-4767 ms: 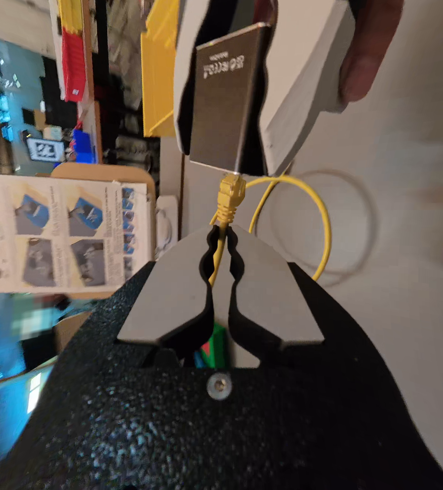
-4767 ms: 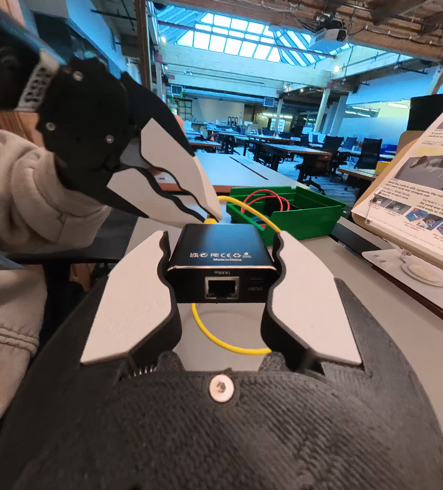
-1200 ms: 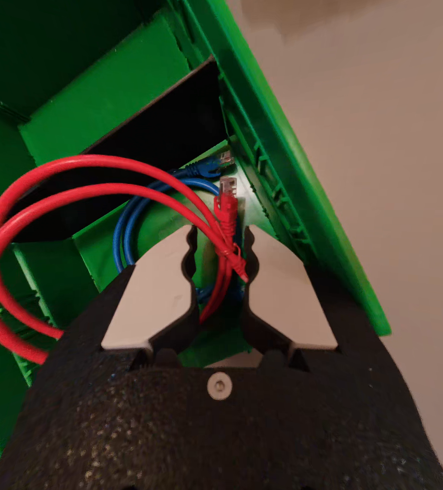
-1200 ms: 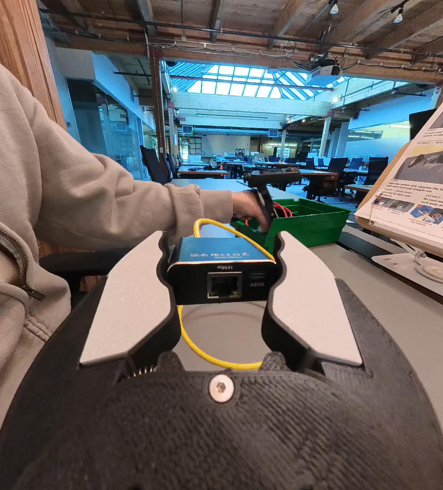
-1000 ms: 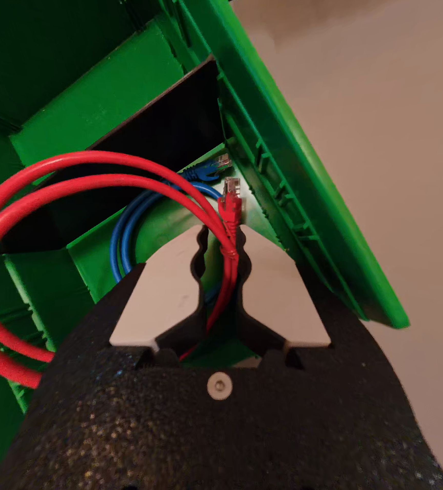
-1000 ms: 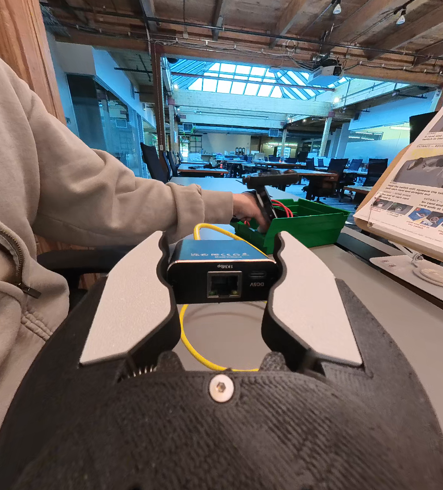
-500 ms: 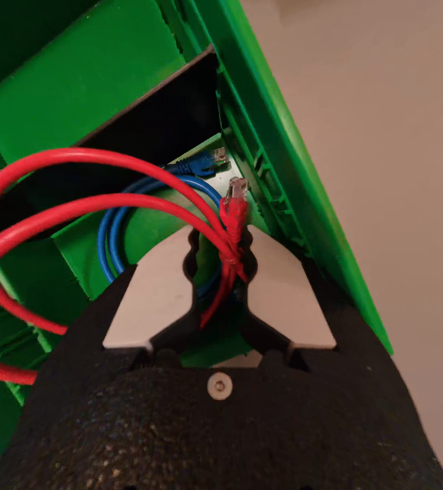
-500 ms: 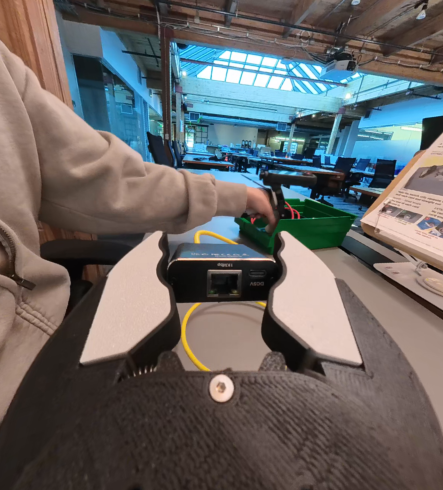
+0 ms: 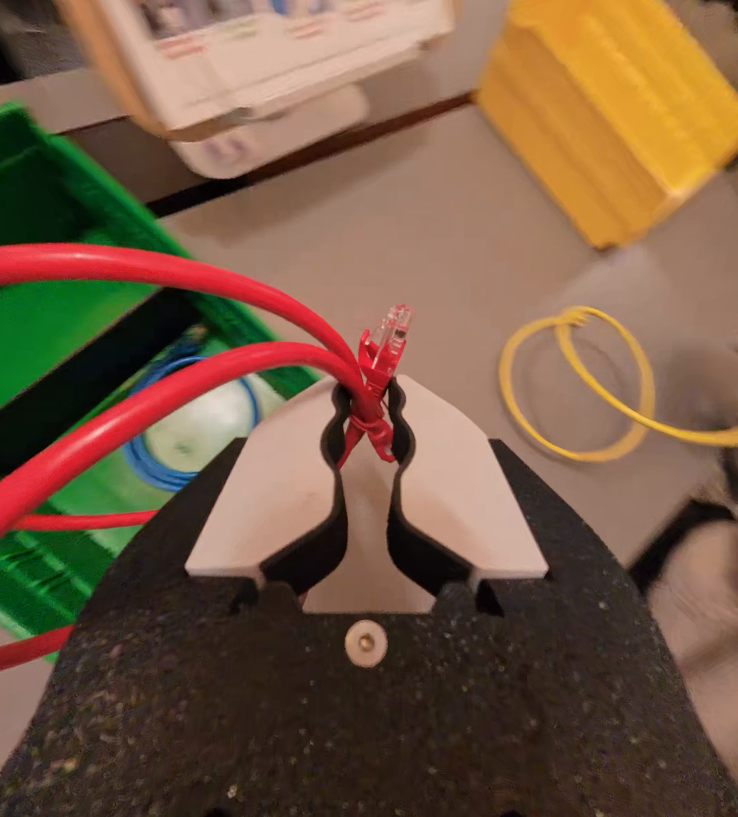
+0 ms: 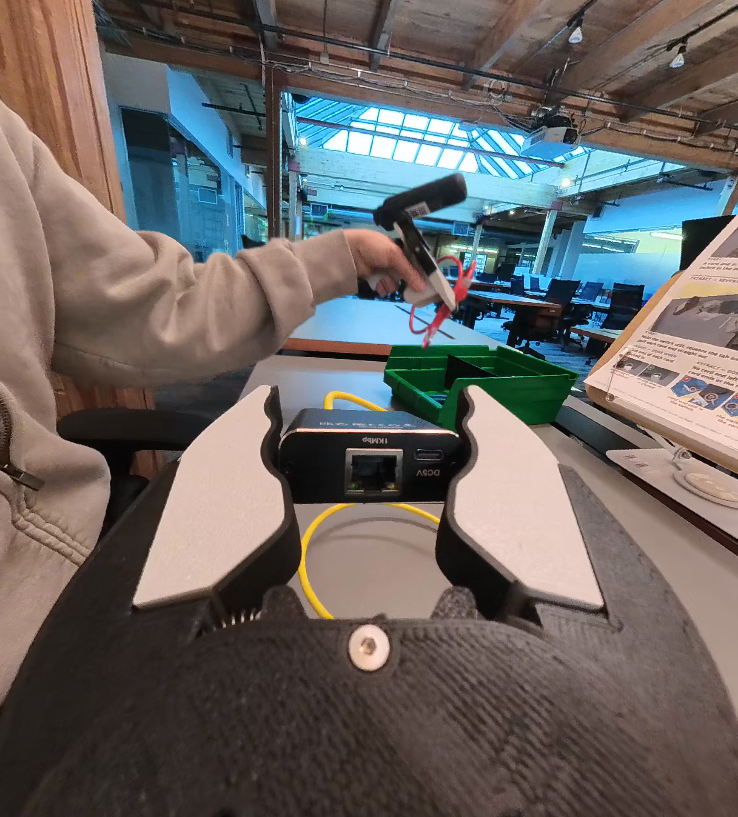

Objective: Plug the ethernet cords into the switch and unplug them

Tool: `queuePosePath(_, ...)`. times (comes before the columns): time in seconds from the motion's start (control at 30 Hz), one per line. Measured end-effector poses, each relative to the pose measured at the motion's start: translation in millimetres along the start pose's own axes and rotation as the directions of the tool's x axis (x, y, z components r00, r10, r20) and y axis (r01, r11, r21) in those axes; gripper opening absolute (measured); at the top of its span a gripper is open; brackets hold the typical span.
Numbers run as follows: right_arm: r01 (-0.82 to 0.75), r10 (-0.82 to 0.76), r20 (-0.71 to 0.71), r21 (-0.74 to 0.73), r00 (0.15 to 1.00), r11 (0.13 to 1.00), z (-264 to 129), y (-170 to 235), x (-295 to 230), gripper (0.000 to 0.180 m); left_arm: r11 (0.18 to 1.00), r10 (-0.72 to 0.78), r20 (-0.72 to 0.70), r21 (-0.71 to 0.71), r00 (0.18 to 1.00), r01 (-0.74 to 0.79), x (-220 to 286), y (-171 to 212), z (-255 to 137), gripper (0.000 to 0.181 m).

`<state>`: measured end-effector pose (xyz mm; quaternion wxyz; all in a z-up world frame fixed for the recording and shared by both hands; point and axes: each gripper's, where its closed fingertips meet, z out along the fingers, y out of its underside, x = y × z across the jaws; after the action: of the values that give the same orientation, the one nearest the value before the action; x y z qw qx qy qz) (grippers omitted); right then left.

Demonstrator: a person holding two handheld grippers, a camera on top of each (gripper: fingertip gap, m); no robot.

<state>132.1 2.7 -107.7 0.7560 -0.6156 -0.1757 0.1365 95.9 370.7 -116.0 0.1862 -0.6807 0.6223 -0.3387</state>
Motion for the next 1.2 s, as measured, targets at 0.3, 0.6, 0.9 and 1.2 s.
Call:
queuePosePath(0.3,0.027,-0.027,0.019,0.000,0.999,1.000,4.0,-7.5,-8.4,0.077,0.936,0.187,-0.253,-0.248,0.949,-0.250,116.9,37.4,-10.7,0.017)
queuePosePath(0.6,0.061,-0.061,0.004,0.007,0.998,0.998,-1.9,-17.6,-10.5,0.077,0.774,0.492,-0.182,0.539,0.851,-0.332,172.7,26.9,42.7,0.016)
queuePosePath(0.9,0.060,-0.060,0.013,0.006,0.998,0.998,-3.2,-16.7,-11.8,0.077,0.874,0.359,-0.099,0.384,0.928,-0.297,141.3,127.6,95.1,0.016)
queuePosePath(1.2,0.057,-0.057,0.021,-0.007,0.998,0.998,-2.6,-13.3,-12.1,0.077,0.989,0.145,-0.194,0.042,0.970,-0.140,137.9,206.4,64.5,0.050)
